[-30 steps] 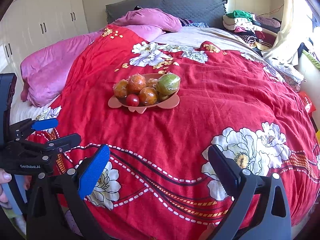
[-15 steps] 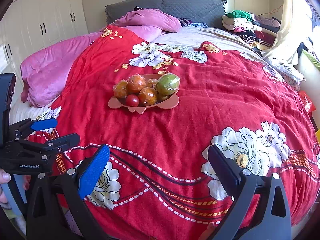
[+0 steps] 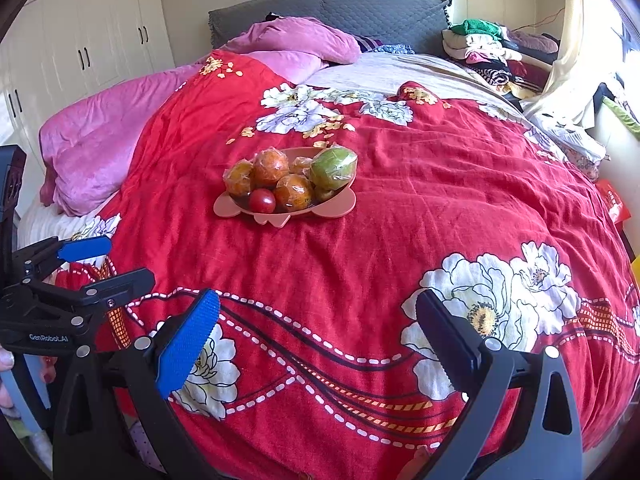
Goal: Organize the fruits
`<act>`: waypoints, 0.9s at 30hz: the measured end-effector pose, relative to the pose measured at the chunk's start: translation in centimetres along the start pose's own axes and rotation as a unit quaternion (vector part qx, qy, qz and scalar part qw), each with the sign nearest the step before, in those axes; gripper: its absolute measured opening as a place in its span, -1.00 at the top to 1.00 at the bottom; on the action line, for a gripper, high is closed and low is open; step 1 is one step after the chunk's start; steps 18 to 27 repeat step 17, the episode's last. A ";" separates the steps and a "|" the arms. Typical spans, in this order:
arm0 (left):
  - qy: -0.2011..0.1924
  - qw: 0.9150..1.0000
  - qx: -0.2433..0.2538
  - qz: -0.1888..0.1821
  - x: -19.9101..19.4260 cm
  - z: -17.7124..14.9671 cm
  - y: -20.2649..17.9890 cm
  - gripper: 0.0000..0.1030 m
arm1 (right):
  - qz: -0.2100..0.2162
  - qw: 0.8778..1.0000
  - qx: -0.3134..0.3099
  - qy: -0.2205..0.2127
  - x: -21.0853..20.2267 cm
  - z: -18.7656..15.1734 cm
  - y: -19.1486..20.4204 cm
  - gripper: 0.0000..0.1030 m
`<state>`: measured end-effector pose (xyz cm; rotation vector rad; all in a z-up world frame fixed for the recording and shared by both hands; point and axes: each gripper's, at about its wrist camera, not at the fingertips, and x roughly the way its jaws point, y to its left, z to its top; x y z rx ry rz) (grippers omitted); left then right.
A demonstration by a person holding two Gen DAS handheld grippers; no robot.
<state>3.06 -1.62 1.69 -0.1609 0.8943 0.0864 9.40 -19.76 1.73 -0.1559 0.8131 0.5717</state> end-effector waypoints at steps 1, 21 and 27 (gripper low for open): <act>-0.003 1.000 -0.001 0.000 -0.1 0.0 0.0 -0.81 | 0.000 1.000 0.002 -0.001 0.0 0.0 -0.1 -0.91; -0.010 0.988 -0.076 0.136 5.4 6.8 10.6 -0.81 | -0.115 0.986 0.116 0.013 5.4 4.4 -13.5 -0.91; -0.010 0.988 -0.076 0.136 5.4 6.8 10.6 -0.81 | -0.115 0.986 0.116 0.013 5.4 4.4 -13.5 -0.91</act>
